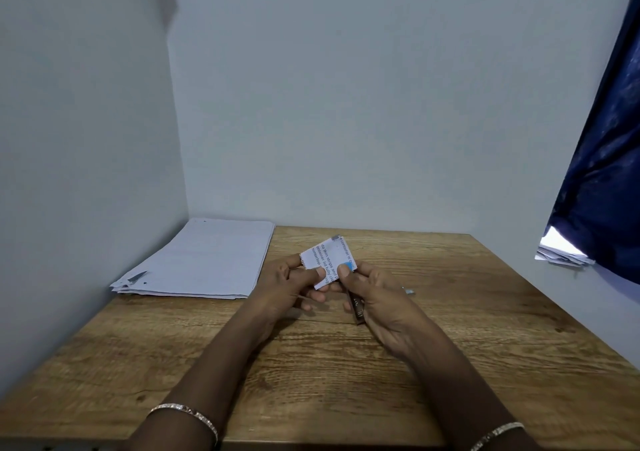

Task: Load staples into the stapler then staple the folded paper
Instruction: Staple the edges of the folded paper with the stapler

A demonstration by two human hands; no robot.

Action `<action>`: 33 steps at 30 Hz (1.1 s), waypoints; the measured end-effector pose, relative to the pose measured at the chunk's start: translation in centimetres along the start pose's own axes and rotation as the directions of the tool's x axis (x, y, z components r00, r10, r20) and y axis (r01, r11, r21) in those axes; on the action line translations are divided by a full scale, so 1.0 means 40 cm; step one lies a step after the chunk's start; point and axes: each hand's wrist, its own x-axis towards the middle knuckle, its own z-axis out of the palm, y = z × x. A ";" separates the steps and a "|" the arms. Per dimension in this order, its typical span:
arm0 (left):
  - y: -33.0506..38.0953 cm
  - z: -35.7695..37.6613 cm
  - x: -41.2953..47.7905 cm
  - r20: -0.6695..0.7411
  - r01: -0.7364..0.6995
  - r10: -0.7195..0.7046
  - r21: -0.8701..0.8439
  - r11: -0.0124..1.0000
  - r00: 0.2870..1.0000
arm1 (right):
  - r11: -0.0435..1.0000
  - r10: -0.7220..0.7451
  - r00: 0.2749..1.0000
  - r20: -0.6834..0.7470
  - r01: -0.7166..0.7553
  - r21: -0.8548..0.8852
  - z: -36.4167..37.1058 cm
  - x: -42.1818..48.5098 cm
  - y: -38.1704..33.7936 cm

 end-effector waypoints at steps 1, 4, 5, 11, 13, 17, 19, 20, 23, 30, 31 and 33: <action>-0.002 0.002 0.002 0.003 -0.010 0.010 -0.004 1.000 1.000 | 0.999 0.000 1.000 -0.008 0.001 0.039 -0.003 0.001 0.000; -0.006 0.004 0.006 0.008 -0.039 0.039 -0.024 0.999 0.999 | 0.995 0.030 0.999 -0.043 -0.026 0.092 -0.010 0.004 0.000; -0.008 0.004 0.007 0.008 -0.046 0.046 -0.021 0.999 0.999 | 0.995 0.037 0.998 -0.052 -0.032 0.094 -0.012 0.006 0.002; -0.012 0.000 0.005 0.012 -0.077 0.077 0.017 0.997 0.997 | 0.994 0.059 0.995 -0.076 -0.052 0.095 -0.017 0.011 0.009; -0.010 0.001 0.004 0.013 -0.080 0.080 0.016 0.997 0.997 | 0.993 0.060 0.996 -0.073 -0.052 0.103 -0.016 0.012 0.010; -0.005 0.005 0.001 0.012 -0.084 0.084 0.009 0.996 0.996 | 0.991 0.059 0.996 -0.065 -0.050 0.124 -0.012 0.014 0.011; -0.002 0.008 0.001 0.012 -0.084 0.083 0.012 0.996 0.996 | 0.992 0.045 0.997 -0.068 -0.036 0.119 -0.011 0.013 0.010; -0.001 0.009 0.000 0.014 -0.083 0.083 0.012 0.996 0.996 | 0.993 0.033 0.997 -0.069 -0.025 0.113 -0.011 0.011 0.009; 0.001 0.012 -0.002 0.029 -0.085 0.084 0.015 0.996 0.996 | 0.996 0.013 0.995 -0.098 -0.004 0.084 -0.013 0.008 0.011; 0.004 0.017 -0.009 0.047 -0.089 0.087 0.043 0.995 0.995 | 0.998 0.007 0.986 -0.164 0.002 0.056 -0.011 0.004 0.011; 0.005 0.017 -0.009 0.043 -0.087 0.085 0.040 0.995 0.995 | 0.999 -0.003 0.986 -0.165 0.011 0.049 -0.009 0.004 0.010; 0.007 0.017 -0.008 0.026 -0.086 0.085 0.033 0.996 0.996 | 0.997 0.000 0.989 -0.147 0.011 0.070 -0.003 0.004 0.007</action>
